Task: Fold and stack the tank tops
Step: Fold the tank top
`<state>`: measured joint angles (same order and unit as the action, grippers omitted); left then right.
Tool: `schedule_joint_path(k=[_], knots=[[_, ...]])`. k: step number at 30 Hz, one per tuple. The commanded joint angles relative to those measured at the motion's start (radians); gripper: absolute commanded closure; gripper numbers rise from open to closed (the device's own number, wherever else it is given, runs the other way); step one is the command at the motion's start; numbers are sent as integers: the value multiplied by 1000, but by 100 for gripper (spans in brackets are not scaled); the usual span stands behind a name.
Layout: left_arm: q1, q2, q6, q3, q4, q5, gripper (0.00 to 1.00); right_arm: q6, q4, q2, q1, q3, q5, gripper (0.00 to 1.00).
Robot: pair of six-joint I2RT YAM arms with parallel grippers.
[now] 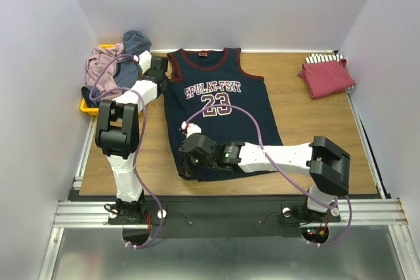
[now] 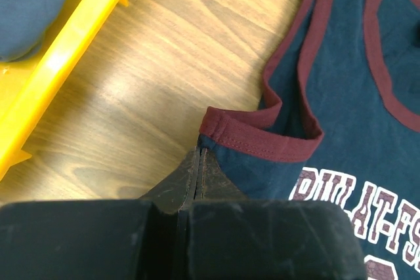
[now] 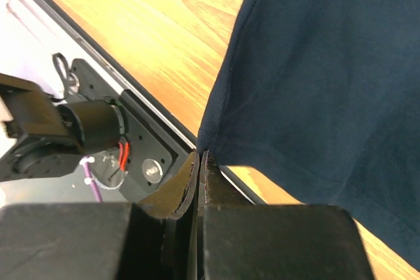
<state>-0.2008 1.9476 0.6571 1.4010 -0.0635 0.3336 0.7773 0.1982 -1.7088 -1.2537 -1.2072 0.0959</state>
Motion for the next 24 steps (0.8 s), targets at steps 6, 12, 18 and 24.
schedule_joint_path(k=[6,12,18,24], knots=[[4,5,-47,134,-41,-33,100,-9,-37,-35,-4,-75,-25,100],[1,36,-45,151,-50,-73,100,14,-39,-58,5,-26,-18,100],[-45,48,-45,174,-44,-68,100,26,-46,10,10,41,40,100],[-135,117,-45,304,-90,-42,100,72,-52,116,31,184,114,100]])
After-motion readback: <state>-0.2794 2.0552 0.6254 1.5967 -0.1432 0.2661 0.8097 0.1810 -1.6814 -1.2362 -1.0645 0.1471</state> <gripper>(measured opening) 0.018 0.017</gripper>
